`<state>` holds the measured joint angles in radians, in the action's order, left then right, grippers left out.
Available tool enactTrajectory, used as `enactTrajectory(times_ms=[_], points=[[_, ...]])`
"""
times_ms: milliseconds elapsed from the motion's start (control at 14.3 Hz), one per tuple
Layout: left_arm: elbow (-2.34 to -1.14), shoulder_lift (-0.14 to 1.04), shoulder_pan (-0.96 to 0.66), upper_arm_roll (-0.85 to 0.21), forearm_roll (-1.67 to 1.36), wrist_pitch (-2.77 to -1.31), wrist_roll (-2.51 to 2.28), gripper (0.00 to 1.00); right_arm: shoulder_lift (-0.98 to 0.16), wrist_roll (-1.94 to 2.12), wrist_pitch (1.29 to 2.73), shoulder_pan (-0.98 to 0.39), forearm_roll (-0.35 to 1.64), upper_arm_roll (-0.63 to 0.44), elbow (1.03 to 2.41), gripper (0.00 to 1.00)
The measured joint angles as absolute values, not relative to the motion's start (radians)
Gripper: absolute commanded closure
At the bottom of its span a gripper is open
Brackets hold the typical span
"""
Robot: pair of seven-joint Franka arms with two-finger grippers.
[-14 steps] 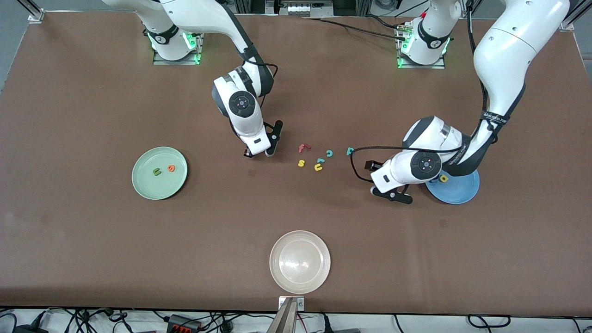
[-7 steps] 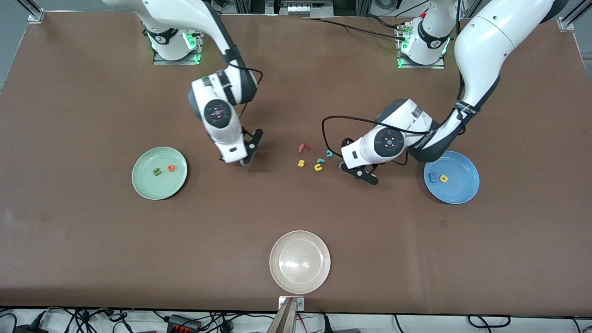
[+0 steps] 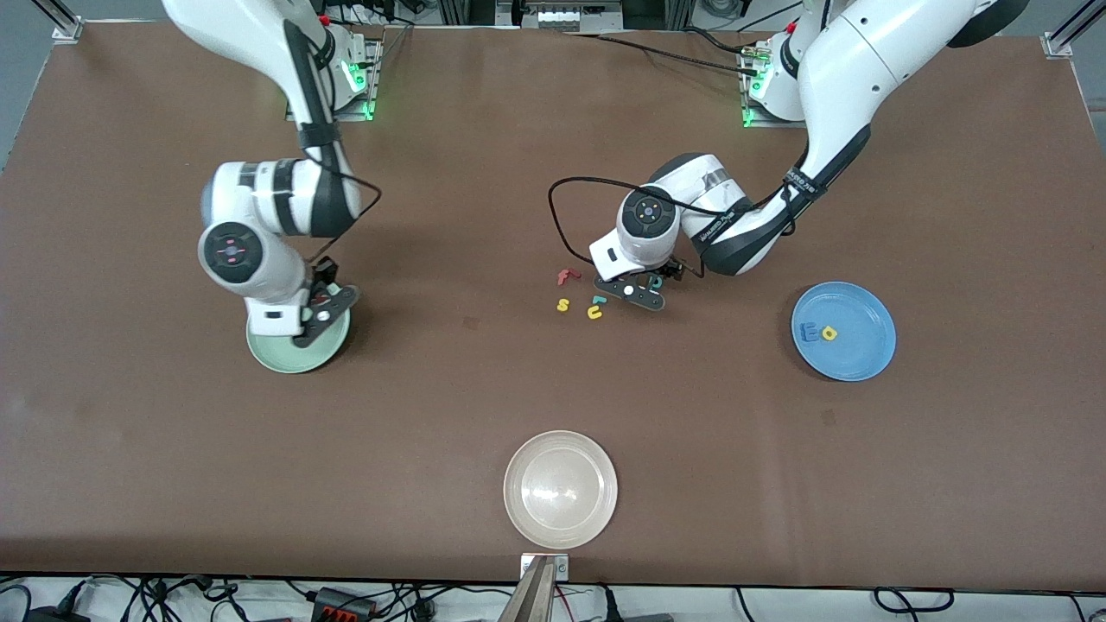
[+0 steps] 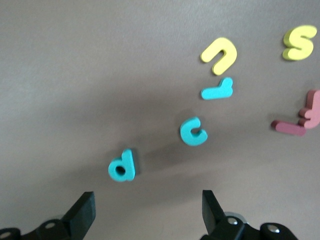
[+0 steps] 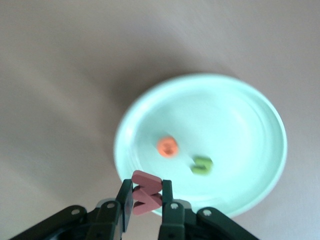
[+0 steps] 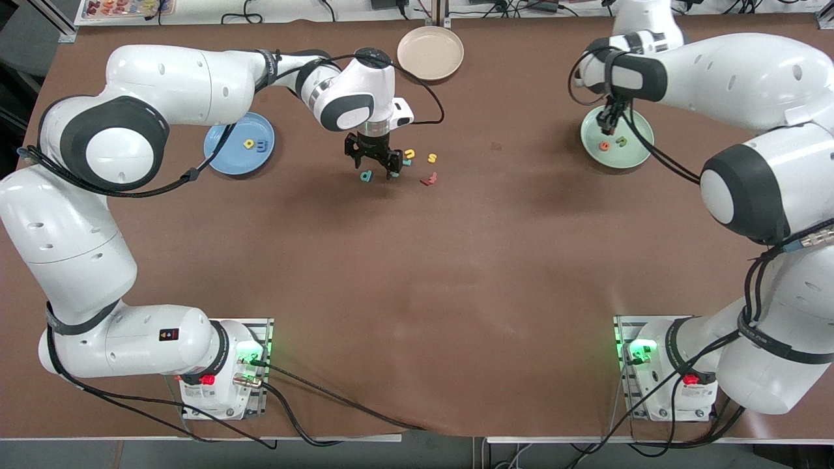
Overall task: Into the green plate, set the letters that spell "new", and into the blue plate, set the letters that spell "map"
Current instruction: 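Carry the pink w onto the green plate and open the right gripper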
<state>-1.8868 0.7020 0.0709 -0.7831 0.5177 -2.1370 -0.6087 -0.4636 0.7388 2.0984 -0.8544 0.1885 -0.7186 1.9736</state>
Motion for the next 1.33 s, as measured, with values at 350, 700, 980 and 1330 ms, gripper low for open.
enactTrajectory(times_ms=[350,700,980,1330], points=[[-1.932,0.714,0.081,-0.757,0.54,-2.216,-0.609,0.27,-0.5,0.634,2.105,-0.827,0.19,-0.718,1.987,0.76],[-1.96,0.729,0.082,-0.73,0.583,-2.272,-0.613,0.32,-0.558,0.619,2.152,-0.812,0.215,-0.718,1.987,0.76],[-1.962,0.728,0.083,-0.73,0.587,-2.275,-0.616,0.8,-0.604,0.619,2.154,-0.802,0.305,-0.709,1.987,0.76],[-1.963,0.714,0.087,-0.731,0.588,-2.274,-0.623,0.97,-0.646,0.619,2.167,-0.788,0.314,-0.701,1.987,0.75]])
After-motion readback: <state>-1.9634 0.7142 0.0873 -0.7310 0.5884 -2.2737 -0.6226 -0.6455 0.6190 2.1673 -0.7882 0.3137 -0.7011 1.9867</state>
